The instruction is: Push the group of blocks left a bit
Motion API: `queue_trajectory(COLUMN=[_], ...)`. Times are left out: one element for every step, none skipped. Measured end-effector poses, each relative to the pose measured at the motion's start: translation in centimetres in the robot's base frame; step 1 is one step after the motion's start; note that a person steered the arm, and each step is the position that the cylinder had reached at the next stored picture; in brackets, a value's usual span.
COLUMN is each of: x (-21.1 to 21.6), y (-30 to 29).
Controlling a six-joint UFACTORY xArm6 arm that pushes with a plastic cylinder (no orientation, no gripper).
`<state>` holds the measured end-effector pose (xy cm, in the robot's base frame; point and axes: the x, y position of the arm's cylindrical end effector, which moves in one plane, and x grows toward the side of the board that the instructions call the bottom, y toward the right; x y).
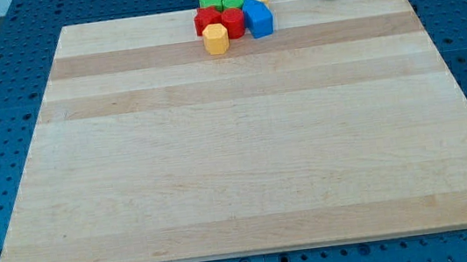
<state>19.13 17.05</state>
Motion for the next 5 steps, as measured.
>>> queue_trajectory(x=[0.1, 0.0, 0.1, 0.0, 0.2], y=[-1.4, -3.4, -4.8, -6.2, -7.4])
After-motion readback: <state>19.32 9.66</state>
